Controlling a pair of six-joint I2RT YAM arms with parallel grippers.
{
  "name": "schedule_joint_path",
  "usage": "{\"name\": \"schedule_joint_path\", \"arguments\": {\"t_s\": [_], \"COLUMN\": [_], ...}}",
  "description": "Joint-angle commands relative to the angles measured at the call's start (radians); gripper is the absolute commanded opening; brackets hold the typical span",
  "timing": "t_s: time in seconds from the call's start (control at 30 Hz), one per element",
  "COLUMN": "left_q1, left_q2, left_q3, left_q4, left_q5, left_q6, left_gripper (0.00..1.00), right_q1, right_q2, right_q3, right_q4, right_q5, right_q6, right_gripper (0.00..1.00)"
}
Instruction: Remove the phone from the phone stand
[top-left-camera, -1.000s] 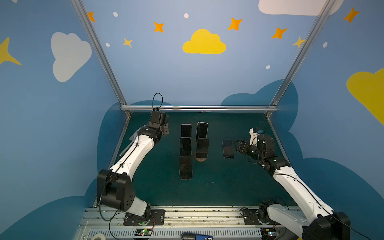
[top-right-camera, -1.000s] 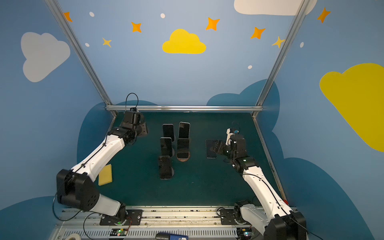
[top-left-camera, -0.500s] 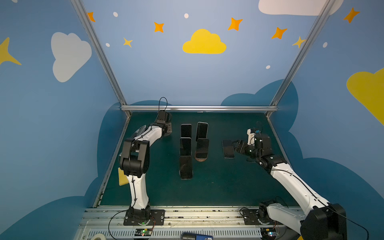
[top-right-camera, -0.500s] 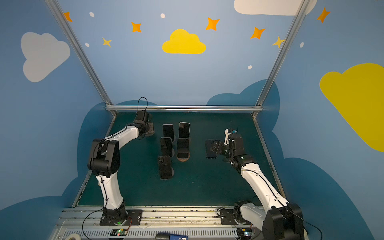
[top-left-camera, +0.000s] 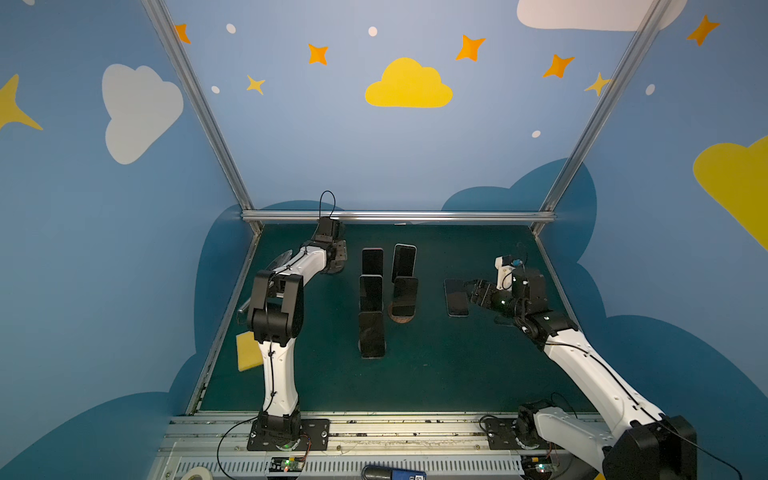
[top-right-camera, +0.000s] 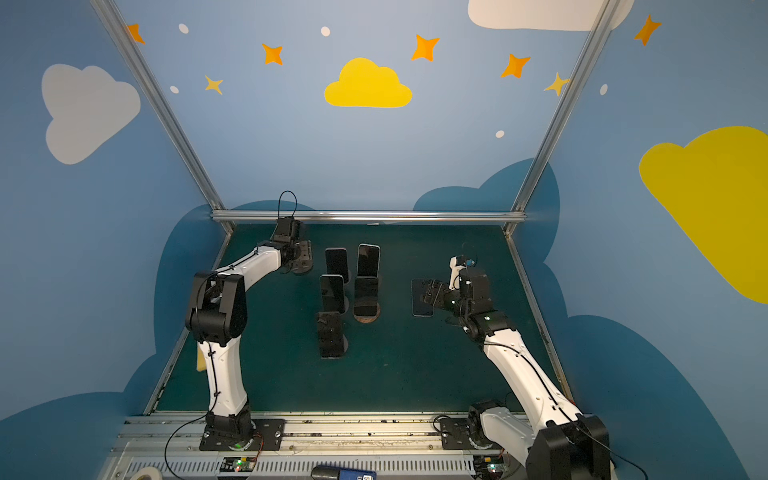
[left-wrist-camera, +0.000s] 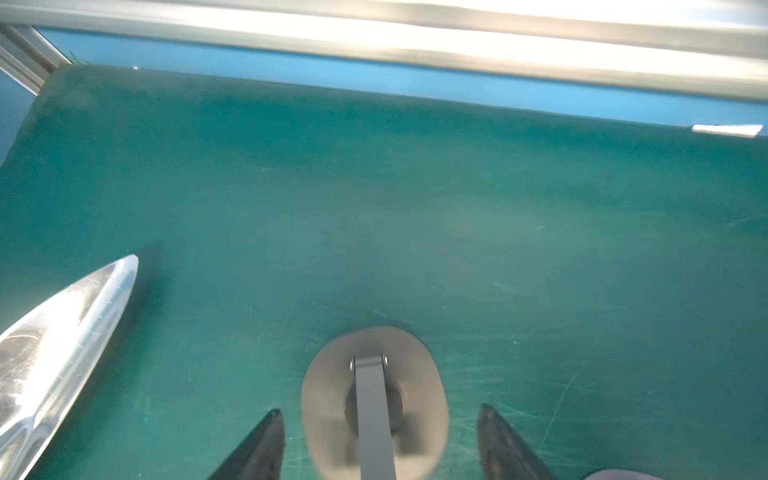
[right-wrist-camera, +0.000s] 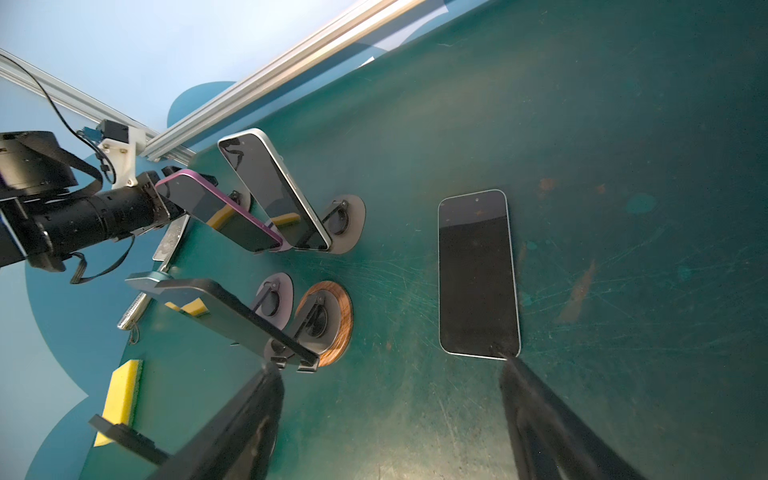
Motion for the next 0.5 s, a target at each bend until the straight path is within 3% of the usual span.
{"name": "schedule_joint_path", "arguments": {"t_s": [0.0,0.17,0.33,0.37,0.47], "left_q1": [0.004,0.004,0.004,0.004,0.003], "left_q2": [0.006,-0.121,-0.334,-0.371,-0.513], "left_q3": [0.018,-0.041,-0.04,-0.038,-0.058], "left_q4": [-0.057,-0.028,-0.069,-0.078,-0.095], "left_q5": [-0.003,-0.031,-0.059,-0.052,0.042], "left_q6": [-0.014,-0.058,-0.112,-0.125,-0.149], "left_gripper": [0.74,0.77,0.94,0.99,1.0], "right_q1": [-0.004,-0.003,-0.001,0.0,0.011], "right_q2": [-0.049,-0.103,-0.151,-0.158,-0.183], "right_q3": [0.045,0.085,0.118,0.12,0.125], "right_q4": [-0.037,-0.115,-0.177,-0.184,-0.217], "right_q5": [-0.003,0.003,-0.012,-0.012,-0.005], "right_q6": [-0.019,-0.04,-0.033,-0.03,-0.024], "right_gripper": [0.83,0.83,0.83,0.83,0.83]}}
